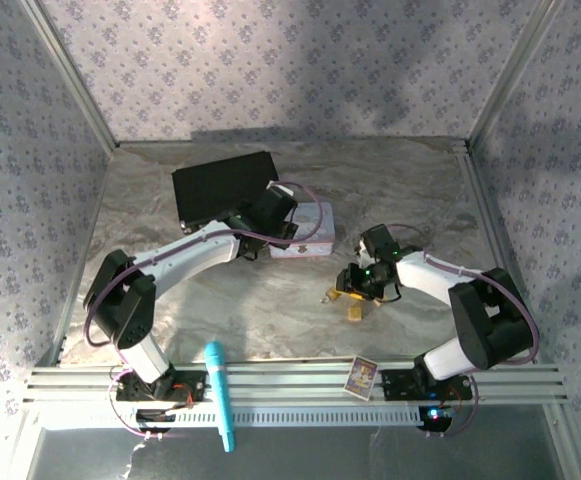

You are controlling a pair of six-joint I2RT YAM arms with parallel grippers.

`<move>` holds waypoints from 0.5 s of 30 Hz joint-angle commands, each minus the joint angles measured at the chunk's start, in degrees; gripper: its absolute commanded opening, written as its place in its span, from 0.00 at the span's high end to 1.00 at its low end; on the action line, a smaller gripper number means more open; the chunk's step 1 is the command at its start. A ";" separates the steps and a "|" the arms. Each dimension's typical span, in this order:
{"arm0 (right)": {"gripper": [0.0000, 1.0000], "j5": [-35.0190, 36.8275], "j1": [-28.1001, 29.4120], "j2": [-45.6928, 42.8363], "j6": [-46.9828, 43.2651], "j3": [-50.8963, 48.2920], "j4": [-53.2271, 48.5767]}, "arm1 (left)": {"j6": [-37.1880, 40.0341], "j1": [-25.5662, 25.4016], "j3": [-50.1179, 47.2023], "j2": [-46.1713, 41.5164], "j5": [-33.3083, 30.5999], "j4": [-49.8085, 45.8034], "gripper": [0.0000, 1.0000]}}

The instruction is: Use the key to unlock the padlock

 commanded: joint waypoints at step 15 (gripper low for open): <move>0.01 30.24 -3.52 -17.34 -10.16 8.76 -3.11 | -10.05 11.29 -30.86 -25.74 -19.55 21.25 0.00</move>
